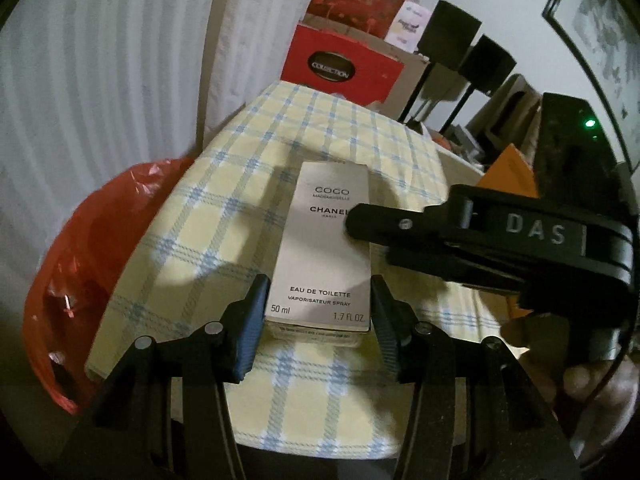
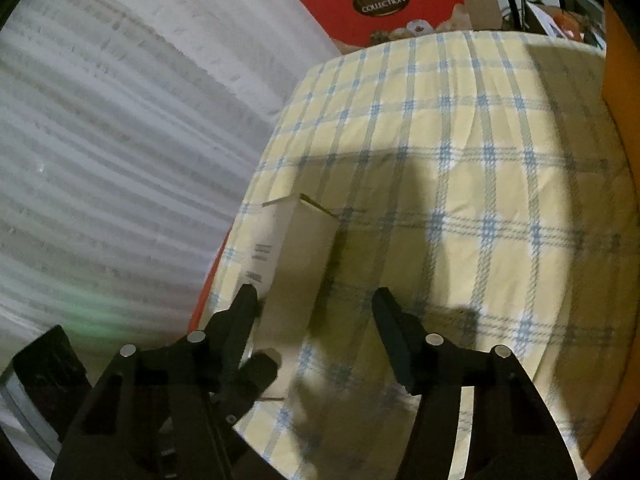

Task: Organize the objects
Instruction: 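Lift the CHANEL box with the left gripper while the right gripper grasps it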

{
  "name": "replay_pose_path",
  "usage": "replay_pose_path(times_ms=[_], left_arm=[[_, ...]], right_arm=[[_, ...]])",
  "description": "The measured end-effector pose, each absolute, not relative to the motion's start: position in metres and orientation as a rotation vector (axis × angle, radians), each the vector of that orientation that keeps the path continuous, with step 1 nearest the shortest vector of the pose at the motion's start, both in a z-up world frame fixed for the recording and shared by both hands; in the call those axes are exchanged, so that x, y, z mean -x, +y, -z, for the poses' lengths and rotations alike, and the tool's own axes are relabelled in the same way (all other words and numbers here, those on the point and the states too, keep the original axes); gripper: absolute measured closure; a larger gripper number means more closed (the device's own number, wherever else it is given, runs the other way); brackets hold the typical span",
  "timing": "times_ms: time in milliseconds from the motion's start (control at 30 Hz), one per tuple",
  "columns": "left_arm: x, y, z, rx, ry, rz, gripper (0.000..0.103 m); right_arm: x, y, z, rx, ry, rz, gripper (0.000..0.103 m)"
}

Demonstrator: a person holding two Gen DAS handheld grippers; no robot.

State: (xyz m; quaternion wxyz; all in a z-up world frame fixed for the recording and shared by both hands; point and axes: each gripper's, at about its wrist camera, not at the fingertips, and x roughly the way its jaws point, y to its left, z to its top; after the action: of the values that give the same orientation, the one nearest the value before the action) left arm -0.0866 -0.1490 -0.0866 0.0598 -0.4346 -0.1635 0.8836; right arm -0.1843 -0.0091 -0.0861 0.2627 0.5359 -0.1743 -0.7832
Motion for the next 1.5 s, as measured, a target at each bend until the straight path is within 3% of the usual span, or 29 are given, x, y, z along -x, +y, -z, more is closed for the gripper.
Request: replay_pose_path(times_ms=[200,933,1500], left_arm=[[0.077,-0.141,0.080,1.287,-0.501,-2.686,0.057],[0.076,-0.060,-0.011,1.069,-0.413,-2.646,0.058],[0.093,0.061,-0.023,1.073,-0.275,-2.502,0.058]], right_arm=[[0.175,-0.016,0.081,-1.439,-0.458,2.088,0.060],[0.150,0.057,-0.021,-1.215,-0.395,2.293,0.064],[0.142,0.190,-0.042,-1.194,-0.502,2.445,0.065]])
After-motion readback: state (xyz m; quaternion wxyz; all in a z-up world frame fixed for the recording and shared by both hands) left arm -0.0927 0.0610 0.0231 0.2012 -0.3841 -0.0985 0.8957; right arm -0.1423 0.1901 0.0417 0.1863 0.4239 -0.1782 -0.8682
